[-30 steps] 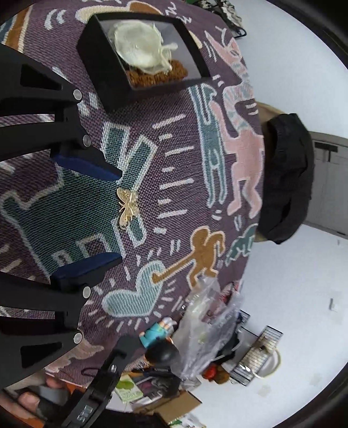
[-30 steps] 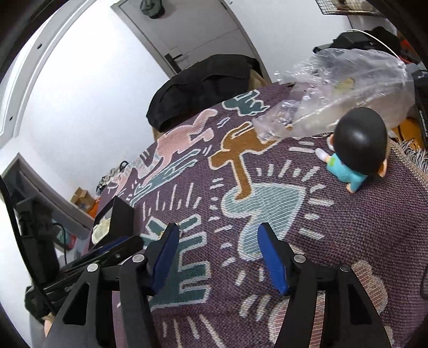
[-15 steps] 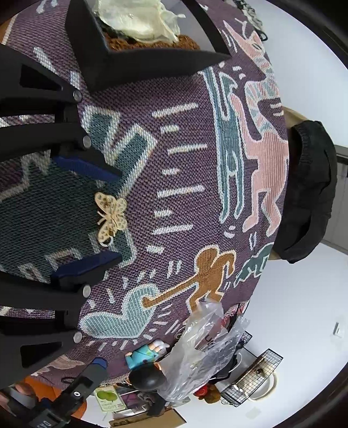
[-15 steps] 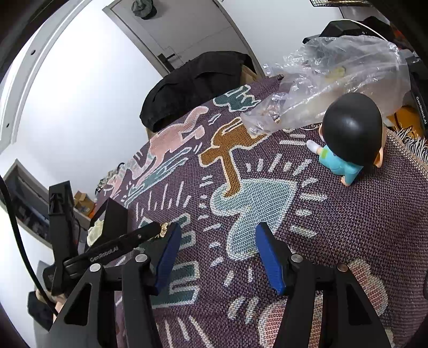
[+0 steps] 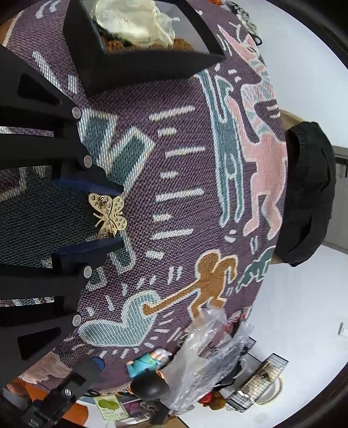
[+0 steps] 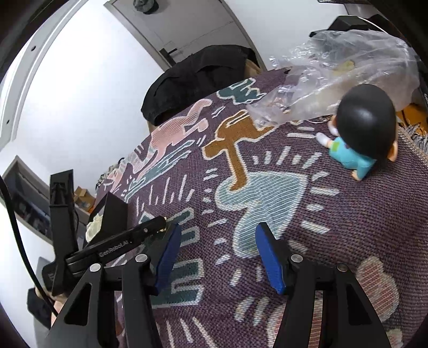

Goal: Organize jewelry
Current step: 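Grasp the gold butterfly brooch with left gripper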

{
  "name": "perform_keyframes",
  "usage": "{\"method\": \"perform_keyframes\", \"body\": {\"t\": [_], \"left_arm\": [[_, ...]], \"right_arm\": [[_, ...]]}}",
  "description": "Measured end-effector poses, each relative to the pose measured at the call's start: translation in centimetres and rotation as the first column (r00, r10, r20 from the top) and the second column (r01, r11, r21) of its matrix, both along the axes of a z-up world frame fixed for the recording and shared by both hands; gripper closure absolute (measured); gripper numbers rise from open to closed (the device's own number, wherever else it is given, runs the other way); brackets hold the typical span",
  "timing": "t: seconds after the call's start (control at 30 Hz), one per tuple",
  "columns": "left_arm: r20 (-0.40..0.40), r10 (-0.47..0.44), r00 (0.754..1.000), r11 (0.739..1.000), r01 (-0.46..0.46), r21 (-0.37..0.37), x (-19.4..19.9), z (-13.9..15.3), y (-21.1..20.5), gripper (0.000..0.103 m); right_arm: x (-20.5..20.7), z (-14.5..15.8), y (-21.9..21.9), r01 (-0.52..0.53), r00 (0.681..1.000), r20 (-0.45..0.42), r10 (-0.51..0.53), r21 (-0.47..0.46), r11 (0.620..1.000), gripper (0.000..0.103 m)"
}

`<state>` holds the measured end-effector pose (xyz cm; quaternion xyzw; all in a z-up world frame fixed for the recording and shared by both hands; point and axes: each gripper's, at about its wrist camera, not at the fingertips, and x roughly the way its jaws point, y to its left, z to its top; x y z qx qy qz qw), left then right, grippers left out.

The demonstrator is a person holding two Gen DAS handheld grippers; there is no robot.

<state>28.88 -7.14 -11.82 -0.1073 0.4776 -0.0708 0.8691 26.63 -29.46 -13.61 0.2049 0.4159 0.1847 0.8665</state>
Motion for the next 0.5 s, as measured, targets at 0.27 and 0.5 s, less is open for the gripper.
{"method": "perform_keyframes", "body": {"t": [0.27,0.5], "left_arm": [[0.057,0.032,0.998,0.999,-0.03,-0.039,-1.6,2.5,2.9,0.069],[0.116,0.06,0.991,0.996,-0.052,-0.071,-3.1,5.0,5.2,0.069]], "right_arm": [[1.0,0.0,3.9,-0.083,0.997,-0.01,0.083,-0.069,0.994,0.053],[2.0,-0.7,7.5,-0.161,0.987,-0.04,0.157,-0.133,0.978,0.06]]}}
